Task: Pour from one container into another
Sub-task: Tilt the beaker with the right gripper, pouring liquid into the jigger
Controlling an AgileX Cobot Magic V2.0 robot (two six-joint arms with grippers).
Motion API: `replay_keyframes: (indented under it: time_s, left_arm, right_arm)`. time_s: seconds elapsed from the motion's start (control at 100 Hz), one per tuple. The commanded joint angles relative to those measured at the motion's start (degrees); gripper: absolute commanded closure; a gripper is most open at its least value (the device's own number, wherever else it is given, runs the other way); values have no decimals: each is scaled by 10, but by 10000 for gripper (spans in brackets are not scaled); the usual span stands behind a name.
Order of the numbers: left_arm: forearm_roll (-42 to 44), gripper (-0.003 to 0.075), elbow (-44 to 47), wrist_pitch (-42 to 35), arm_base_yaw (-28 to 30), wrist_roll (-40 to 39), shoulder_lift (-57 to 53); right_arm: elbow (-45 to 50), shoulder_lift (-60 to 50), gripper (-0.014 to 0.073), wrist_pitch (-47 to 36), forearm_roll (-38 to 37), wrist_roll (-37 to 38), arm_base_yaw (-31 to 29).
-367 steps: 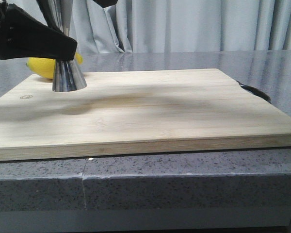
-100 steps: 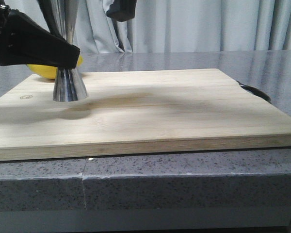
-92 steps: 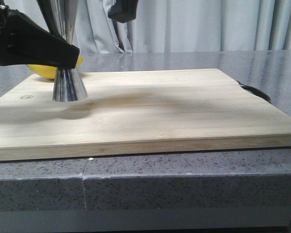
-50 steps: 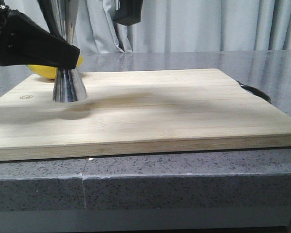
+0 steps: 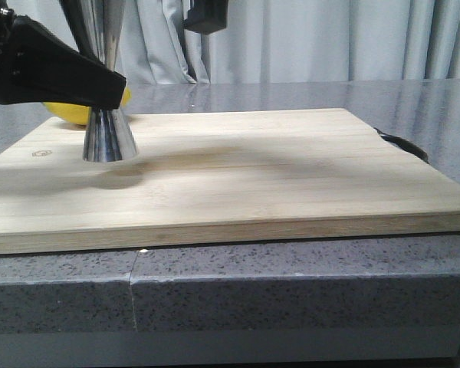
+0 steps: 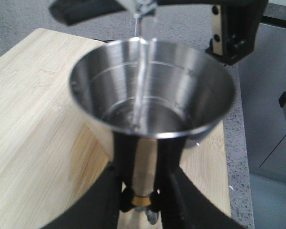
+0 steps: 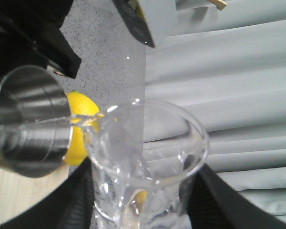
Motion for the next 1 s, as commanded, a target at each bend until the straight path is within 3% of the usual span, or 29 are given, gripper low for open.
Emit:
replay_keyframes:
  time_s: [0.0, 0.99]
  left_arm:
    - [-41, 739, -17, 54, -4, -4, -23]
    - [-41, 739, -17, 54, -4, -4, -23]
  right_arm:
    - [-17, -29, 417, -30, -10, -2, 1]
    - [-17, -29, 417, -30, -66, -2, 1]
